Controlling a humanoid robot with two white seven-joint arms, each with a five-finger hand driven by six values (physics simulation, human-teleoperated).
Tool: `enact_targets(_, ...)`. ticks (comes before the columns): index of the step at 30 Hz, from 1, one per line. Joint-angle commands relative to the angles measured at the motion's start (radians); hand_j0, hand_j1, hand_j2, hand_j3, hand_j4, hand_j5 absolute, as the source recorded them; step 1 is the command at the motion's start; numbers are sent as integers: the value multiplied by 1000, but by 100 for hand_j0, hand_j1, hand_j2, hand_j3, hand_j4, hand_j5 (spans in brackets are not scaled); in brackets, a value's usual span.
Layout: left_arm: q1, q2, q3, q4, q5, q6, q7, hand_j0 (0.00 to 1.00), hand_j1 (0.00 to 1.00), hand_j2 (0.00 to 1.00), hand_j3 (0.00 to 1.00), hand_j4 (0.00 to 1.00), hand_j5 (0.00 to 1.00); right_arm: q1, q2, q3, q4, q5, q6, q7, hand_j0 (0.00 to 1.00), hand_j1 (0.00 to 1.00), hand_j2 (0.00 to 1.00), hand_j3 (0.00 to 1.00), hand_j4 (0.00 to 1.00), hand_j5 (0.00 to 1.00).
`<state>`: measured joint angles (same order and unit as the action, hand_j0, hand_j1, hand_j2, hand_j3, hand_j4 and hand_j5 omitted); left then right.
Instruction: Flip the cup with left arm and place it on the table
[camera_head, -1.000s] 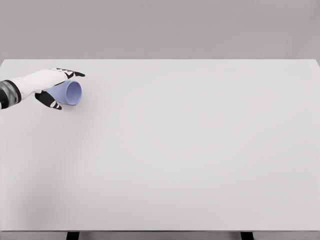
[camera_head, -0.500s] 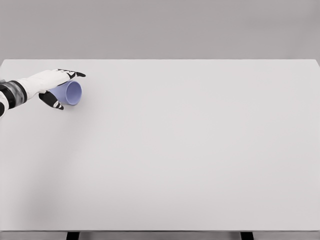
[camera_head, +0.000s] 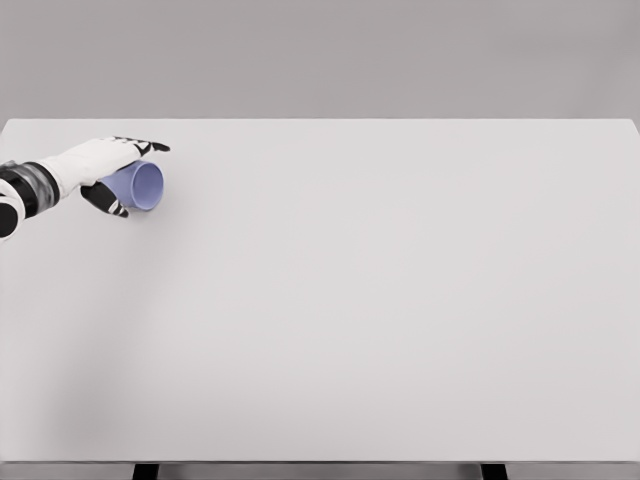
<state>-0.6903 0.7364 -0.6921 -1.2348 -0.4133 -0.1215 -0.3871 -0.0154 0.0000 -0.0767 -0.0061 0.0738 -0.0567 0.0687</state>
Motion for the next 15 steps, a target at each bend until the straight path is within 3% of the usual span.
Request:
enact_targets(1, 0, -5, 0, 6, -9, 8, 11, 100, 100, 100, 100, 100, 100, 0, 0, 0, 0, 0, 0, 0, 100, 100, 100, 100, 100, 100)
enact_targets(15, 8, -14, 0, 21, -13, 11, 11, 100, 100, 100, 100, 100, 100, 0, 0, 0, 0, 0, 0, 0, 100, 100, 100, 100, 100, 100)
